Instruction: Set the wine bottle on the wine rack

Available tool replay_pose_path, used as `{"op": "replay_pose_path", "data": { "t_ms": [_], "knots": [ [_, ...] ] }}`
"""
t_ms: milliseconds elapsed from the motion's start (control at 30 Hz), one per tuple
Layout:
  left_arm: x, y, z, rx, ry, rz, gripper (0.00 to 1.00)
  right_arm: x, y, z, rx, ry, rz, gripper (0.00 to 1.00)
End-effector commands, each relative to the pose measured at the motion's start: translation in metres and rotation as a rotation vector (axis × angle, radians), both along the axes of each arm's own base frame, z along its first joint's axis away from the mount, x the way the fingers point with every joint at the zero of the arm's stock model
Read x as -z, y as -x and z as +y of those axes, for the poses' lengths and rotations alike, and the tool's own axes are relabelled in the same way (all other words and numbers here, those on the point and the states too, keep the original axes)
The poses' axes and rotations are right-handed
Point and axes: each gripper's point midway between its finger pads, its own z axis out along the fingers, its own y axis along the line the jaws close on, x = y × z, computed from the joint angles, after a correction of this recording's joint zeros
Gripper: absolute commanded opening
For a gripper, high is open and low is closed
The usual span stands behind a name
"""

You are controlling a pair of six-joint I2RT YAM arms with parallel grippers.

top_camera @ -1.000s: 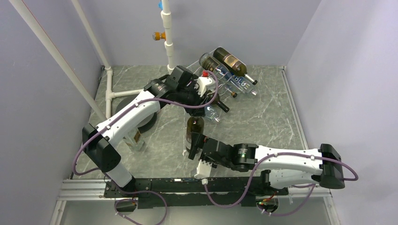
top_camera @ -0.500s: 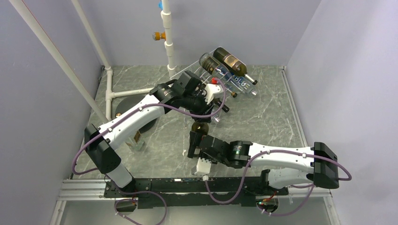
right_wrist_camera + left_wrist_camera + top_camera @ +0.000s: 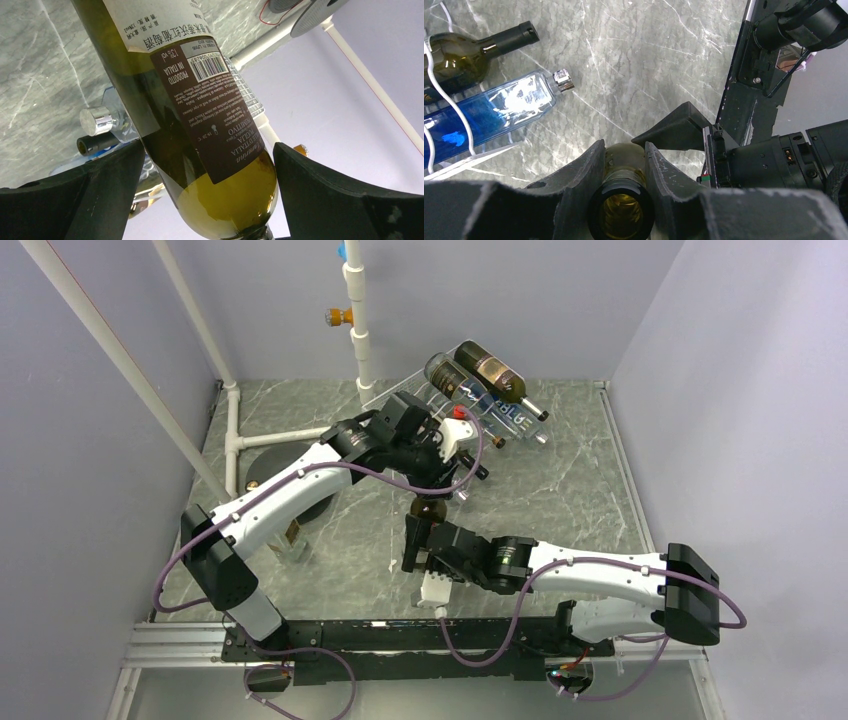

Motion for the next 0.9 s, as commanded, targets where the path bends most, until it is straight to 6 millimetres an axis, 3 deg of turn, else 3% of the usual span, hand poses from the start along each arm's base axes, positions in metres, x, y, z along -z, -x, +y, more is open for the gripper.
{"op": "replay_pose_path", "data": {
  "t_ms": [0, 400, 700, 800, 867],
  "knots": [
    [-0.005, 0.035, -0.001, 0.082, 0.02, 0.081, 0.0, -0.012, -0.015, -0.007, 0.051, -0.031, -0.05, 1.0],
    [-0.018, 0.045, -0.003, 0.117, 0.063, 0.064, 0.0, 0.002, -0.006, 0.003, 0.002, 0.042, -0.066, 1.0],
    [-0.014, 0.055, -0.007, 0.148, 0.049, 0.095, 0.0, 0.014, -0.01, 0.011, -0.015, 0.103, -0.095, 0.99],
    [-0.012, 0.06, -0.009, 0.158, 0.036, 0.088, 0.0, 0.012, -0.012, 0.013, -0.005, 0.095, -0.106, 0.92],
    [-0.013, 0.061, -0.008, 0.156, 0.033, 0.079, 0.0, 0.008, -0.015, 0.014, 0.006, 0.088, -0.119, 0.81]
  ]
}}
